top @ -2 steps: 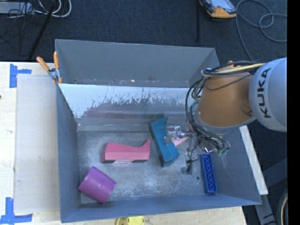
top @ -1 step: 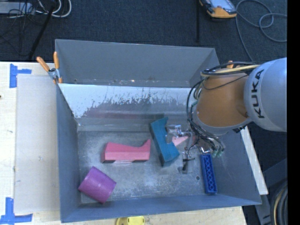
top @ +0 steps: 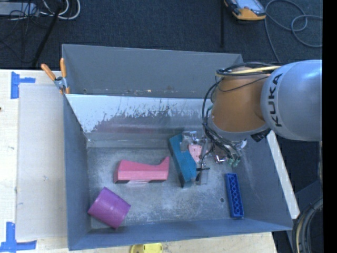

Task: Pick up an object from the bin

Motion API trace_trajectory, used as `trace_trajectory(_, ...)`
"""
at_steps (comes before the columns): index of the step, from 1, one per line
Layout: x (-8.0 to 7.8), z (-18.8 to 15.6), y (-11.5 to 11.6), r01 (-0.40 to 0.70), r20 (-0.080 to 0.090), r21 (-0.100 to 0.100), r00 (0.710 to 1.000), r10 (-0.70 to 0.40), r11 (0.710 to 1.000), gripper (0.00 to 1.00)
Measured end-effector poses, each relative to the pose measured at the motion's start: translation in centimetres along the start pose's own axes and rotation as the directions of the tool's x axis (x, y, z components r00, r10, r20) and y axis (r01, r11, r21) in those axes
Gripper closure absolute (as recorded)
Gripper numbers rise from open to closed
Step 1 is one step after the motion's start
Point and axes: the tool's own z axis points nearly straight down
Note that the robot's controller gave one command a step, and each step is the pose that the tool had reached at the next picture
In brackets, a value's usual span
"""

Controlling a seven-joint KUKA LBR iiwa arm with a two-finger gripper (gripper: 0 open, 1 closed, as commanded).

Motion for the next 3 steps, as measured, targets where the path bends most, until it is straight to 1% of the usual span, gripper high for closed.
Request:
trace_trajectory(1, -3.2, 3.0, 1.8, -0.021, 0.004, 0.000, 1.000, 0.021, 1.000, 0.00)
trace_trajectory(2, -2.3, 4.5, 3.0, -0.005, 0.007, -0.001, 1.000, 0.005, 1.000, 0.00)
trace_trajectory(3, -2.2, 5.6, 6.4, -0.038, -0.003, 0.003, 0.999, 0.038, 0.999, 0.00)
